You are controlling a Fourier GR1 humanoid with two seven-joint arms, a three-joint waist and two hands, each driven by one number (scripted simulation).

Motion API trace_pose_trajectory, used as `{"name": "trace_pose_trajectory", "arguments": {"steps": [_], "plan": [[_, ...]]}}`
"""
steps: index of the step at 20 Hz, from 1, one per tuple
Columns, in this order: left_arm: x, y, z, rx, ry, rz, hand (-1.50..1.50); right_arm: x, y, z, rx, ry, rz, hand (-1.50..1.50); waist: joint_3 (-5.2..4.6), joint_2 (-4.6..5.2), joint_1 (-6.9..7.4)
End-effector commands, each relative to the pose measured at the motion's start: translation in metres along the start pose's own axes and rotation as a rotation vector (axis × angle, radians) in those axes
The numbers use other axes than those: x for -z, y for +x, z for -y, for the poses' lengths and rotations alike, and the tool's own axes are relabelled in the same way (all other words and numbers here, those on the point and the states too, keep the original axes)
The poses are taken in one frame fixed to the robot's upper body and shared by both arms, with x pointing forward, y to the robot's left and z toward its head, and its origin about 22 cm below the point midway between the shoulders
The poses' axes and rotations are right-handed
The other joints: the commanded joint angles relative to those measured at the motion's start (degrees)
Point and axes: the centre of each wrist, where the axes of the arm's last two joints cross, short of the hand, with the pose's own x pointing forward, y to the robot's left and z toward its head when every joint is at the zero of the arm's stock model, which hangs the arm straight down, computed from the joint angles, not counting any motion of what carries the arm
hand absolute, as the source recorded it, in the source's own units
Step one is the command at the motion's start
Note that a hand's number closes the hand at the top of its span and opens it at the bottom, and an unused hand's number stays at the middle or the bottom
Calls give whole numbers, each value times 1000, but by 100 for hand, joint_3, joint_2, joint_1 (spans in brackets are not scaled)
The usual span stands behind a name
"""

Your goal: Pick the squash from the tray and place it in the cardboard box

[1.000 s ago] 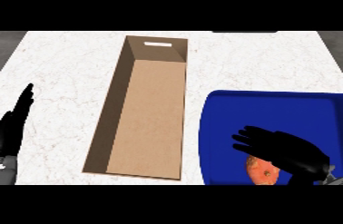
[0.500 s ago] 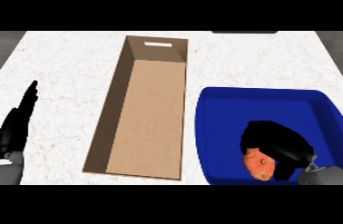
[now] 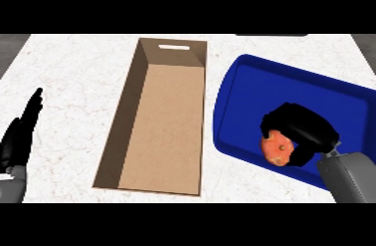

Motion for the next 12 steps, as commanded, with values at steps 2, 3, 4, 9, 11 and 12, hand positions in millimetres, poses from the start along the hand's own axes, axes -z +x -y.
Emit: {"name": "trace_pose_trajectory", "arguments": {"steps": [2,3,4,9,11,12], "plan": [[4,17,15,8,-27,25,0,36,-59,57,94,20,-89,150,31,68,229],[6,-1,-5,4,-30,15,0,46,-63,66,79,-5,-87,150,25,54,169],[10,-1,-4,14,-27,14,0,46,-73,70,32,-30,-100,150,27,60,147],[-1,-3,-10,-2,-24,-4,0,57,-84,122,53,-219,-44,150,27,14,93],[-2,-3,7,-4,-21,2,0,64,-85,126,65,-328,23,150,29,37,109],[-4,-6,2,1,9,-10,0,68,-71,131,50,-345,94,150,25,-12,-1]]}}
